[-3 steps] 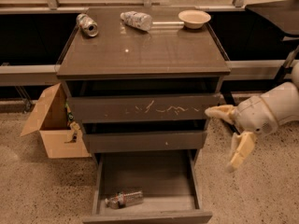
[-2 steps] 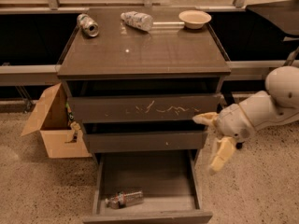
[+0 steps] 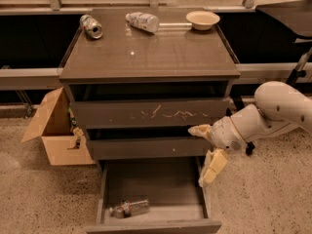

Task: Pick water bottle from bottom drawer and place on counter

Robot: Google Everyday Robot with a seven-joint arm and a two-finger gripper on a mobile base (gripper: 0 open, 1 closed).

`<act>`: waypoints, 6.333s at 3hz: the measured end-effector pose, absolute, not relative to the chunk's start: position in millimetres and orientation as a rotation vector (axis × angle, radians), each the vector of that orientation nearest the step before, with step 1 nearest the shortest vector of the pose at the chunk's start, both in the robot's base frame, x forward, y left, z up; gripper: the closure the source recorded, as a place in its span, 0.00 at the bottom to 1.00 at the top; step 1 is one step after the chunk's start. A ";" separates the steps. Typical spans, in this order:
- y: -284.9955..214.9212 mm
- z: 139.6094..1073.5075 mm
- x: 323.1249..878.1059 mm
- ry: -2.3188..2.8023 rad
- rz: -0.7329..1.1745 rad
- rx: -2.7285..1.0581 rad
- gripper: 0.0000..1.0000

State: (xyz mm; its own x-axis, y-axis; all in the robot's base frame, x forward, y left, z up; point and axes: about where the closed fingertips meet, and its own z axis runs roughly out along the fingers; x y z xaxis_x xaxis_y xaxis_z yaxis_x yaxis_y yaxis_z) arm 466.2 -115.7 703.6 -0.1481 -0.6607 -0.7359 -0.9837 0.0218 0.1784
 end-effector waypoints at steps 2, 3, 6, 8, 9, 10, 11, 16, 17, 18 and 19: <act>-90.2 640.5 473.1 1.789 0.986 -1.821 0.00; -66.7 579.9 478.7 1.746 0.979 -1.932 0.00; -23.6 482.7 493.2 1.793 0.797 -1.965 0.00; 7.5 410.3 511.8 1.820 0.754 -2.030 0.00; 19.8 375.2 519.7 1.829 0.663 -2.046 0.00; 32.5 343.5 526.9 1.820 0.591 -2.058 0.00; 47.4 315.4 530.3 1.793 0.583 -2.062 0.00; 88.9 213.2 558.1 1.771 0.650 -2.012 0.00; 101.2 185.6 562.6 1.767 0.663 -2.020 0.00; 114.2 155.2 564.8 1.771 0.680 -2.058 0.00; 120.9 133.5 565.8 1.764 0.713 -2.086 0.00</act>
Offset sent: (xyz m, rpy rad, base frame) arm 0.0179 0.0490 -0.1320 -0.0556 0.0147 0.2603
